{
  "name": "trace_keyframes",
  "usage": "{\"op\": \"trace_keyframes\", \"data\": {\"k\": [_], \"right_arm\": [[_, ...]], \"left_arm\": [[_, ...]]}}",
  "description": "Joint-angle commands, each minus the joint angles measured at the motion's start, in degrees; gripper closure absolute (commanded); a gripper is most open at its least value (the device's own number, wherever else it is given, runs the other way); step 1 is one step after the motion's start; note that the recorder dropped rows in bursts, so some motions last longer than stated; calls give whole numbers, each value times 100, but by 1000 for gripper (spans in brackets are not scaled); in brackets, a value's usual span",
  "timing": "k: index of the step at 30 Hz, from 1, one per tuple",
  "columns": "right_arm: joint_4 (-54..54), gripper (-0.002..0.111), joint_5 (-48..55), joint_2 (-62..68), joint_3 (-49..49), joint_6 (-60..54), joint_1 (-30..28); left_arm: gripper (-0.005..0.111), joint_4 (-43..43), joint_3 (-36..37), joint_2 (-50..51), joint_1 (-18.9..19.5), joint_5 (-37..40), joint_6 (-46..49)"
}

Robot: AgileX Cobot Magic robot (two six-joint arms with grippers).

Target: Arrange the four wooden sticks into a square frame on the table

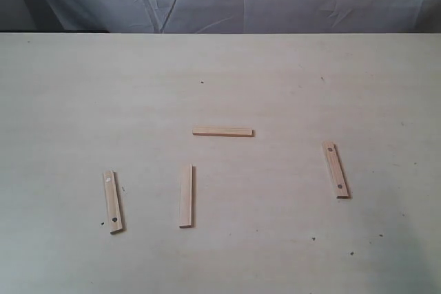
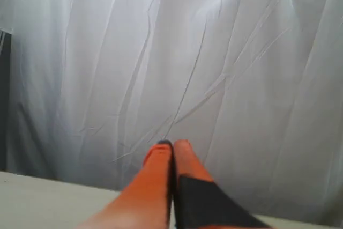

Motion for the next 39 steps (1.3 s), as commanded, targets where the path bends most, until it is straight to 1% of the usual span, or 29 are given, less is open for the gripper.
{"op": "trace_keyframes", "data": {"k": [1, 3, 5, 7, 10, 13, 16, 19, 24, 27, 28, 30, 32, 34, 37, 39], "right_arm": [[24, 109, -72, 108, -33, 23, -25], [242, 109, -22, 309, -43, 23, -25], [543, 109, 142, 635, -90, 23, -25], [835, 109, 447, 1058, -249, -73, -25], [1119, 109, 982, 1854, -678, -399, -15], [1479, 109, 1175, 2777, -1094, -648, -15], [1776, 109, 1165, 3606, -1377, -841, 27], [1897, 109, 1049, 4340, -1583, -954, 335], [1897, 109, 653, 5431, -1780, -954, 1097], [1886, 108, 489, 6011, -2013, -954, 1433], [1886, 106, 489, 6156, -2105, -954, 1521], [1886, 95, 569, 6455, -2336, -954, 1646], [1886, 80, 633, 6777, -2526, -954, 1783], [1886, 72, 654, 6988, -2618, -917, 1863], [1835, 70, 654, 7244, -2684, -743, 1979], [1777, 70, 658, 7397, -2721, -556, 1981]], "left_arm": [[107, 807, -1153, 962, -48, 1620, 91], [107, 1057, -1597, 1549, -48, 2204, 118], [107, 1029, -2014, 2238, -48, 2797, 342], [107, 819, -2320, 2931, -48, 3335, 840], [107, 386, -2564, 3845, -48, 3745, 1371], [107, -151, -2692, 4657, -48, 3654, 1812], [107, -814, -2770, 5340, -48, 3317, 1930], [107, -1591, -2791, 5678, -48, 3004, 1930], [107, -1865, -2791, 5708, -48, 2704, 1930], [107, -1910, -2791, 5708, -48, 2483, 1975], [107, -1910, -2815, 5708, -48, 2375, 2119], [107, -1910, -2916, 5765, -48, 2343, 2371], [107, -1910, -3073, 5924, -48, 2429, 2424], [107, -1910, -3226, 6152, -48, 2507, 2484], [107, -1884, -3443, 6708, -77, 2701, 2504], [107, -1933, -3502, 7081, -220, 2700, 2504]]}}
